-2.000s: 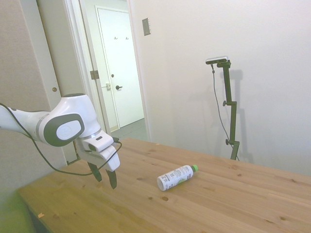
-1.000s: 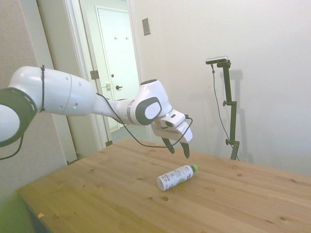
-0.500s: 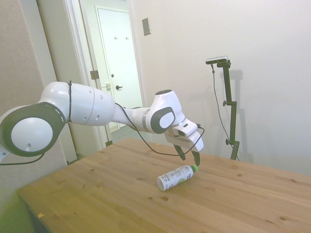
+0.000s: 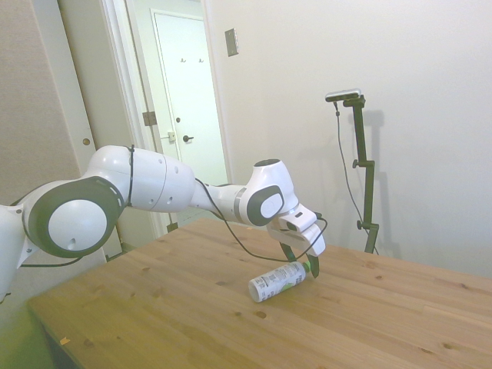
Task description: Stand the water bottle
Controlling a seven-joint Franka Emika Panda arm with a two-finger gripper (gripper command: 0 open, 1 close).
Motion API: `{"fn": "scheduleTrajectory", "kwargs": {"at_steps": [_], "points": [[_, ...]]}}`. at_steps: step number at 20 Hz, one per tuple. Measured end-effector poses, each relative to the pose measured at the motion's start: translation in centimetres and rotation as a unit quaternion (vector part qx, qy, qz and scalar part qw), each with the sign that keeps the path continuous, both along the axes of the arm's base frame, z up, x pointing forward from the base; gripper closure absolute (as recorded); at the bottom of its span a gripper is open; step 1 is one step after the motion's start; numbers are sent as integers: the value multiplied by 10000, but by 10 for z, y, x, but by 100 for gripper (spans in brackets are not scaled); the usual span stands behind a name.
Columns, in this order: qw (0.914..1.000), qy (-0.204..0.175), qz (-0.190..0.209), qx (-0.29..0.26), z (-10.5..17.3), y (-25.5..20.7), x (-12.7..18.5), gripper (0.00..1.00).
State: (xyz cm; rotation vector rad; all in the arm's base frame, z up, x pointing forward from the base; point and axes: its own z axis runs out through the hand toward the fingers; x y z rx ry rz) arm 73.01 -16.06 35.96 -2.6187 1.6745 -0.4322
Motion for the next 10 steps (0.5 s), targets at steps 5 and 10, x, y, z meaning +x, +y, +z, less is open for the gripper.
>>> {"fn": "scheduleTrajectory", "kwargs": {"at_steps": [5,10], "points": [[10000,3,-13,-5,-1,-2,0,100],[10000,21,-21,13,-6,-2,0,100]]}}
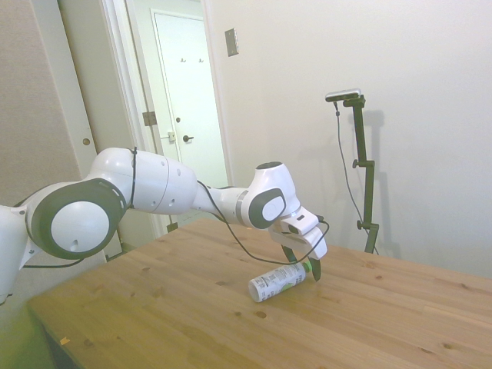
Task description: Stand the water bottle
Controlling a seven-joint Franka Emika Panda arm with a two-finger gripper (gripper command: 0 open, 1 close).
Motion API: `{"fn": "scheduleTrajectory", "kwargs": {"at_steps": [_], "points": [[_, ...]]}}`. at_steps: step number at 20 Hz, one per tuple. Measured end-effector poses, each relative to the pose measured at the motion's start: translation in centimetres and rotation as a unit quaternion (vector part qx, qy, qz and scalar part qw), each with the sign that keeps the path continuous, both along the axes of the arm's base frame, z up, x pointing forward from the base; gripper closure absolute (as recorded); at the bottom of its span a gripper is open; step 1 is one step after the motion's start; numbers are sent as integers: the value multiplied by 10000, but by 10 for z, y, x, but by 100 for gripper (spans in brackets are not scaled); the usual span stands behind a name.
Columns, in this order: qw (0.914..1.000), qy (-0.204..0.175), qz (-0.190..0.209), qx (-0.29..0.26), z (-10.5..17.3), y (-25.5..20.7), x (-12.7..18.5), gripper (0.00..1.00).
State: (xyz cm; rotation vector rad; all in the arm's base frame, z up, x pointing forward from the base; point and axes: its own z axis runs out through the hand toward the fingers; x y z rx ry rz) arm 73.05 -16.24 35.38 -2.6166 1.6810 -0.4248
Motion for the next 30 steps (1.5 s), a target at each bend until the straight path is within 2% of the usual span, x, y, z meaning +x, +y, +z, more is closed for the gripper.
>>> {"fn": "scheduleTrajectory", "kwargs": {"at_steps": [20,22,26,30], "points": [[9997,-82,-84,195,3,0,0,100],[9997,-175,-59,186,15,3,1,100],[9987,-472,73,162,58,22,-2,100],[9960,-815,352,-55,96,54,-14,100]]}}
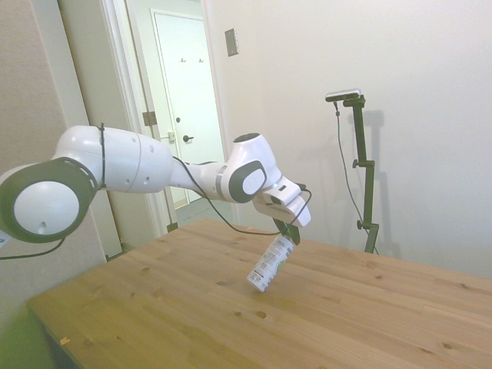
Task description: Stand the water bottle
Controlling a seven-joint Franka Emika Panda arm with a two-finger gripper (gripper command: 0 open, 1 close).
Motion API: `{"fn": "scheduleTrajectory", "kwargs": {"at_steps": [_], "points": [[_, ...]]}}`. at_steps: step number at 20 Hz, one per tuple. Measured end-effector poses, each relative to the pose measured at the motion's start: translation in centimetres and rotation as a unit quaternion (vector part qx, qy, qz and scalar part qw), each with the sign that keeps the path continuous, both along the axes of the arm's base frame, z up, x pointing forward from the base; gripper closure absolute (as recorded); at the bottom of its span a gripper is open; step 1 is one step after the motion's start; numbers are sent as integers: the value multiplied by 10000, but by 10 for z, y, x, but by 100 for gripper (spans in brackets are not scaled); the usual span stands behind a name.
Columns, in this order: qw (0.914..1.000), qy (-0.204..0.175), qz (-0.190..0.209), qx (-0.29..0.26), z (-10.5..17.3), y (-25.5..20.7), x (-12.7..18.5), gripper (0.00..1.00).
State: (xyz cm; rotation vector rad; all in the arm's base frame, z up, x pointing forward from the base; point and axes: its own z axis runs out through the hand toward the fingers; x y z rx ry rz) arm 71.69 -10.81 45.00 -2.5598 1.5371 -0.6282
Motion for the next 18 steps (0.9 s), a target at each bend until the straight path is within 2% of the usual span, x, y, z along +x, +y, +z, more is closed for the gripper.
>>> {"fn": "scheduleTrajectory", "kwargs": {"at_steps": [5,10,13,18], "points": [[9972,-569,256,-402,37,52,-31,100],[9886,-1184,431,-819,67,100,-76,100],[9808,-1548,381,-1125,66,119,-93,100],[9718,-1945,207,-1315,43,139,-99,100]]}}
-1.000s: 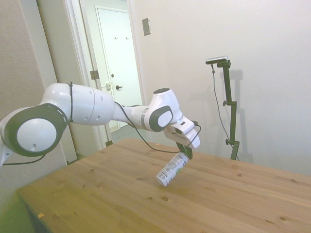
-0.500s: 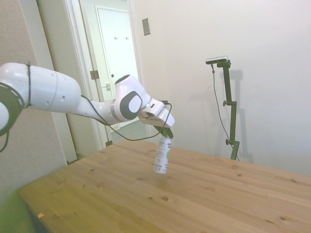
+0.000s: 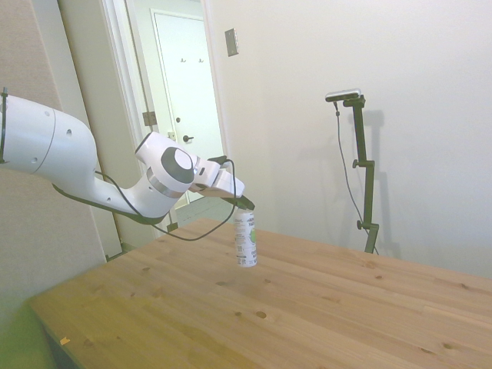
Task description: Stand the water bottle
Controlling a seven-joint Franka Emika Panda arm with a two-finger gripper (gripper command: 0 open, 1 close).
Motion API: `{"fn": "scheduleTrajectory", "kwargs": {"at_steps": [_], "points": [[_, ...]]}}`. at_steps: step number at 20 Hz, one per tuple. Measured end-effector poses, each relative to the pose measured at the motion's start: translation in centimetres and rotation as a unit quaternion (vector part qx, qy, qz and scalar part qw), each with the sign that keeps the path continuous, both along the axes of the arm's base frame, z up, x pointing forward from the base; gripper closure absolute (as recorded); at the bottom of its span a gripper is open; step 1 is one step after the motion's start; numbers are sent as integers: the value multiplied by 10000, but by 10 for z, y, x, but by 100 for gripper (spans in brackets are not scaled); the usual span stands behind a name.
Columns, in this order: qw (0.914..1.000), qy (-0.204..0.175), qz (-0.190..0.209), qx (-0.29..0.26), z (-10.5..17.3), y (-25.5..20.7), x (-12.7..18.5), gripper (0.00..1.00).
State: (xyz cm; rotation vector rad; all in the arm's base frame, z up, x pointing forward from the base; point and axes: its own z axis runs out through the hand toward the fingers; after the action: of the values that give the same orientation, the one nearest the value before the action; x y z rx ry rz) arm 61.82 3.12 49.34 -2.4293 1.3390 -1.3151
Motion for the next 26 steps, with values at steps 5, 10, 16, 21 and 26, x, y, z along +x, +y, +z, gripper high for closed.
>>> {"fn": "scheduleTrajectory", "kwargs": {"at_steps": [5,10,16,21,26], "points": [[9995,-295,61,59,-7,13,7,100],[9979,-624,151,-19,8,30,14,100],[9967,-804,46,-99,-6,23,32,100],[9964,-842,62,-78,-23,19,52,100],[9967,-807,70,-48,-48,17,65,100]]}}
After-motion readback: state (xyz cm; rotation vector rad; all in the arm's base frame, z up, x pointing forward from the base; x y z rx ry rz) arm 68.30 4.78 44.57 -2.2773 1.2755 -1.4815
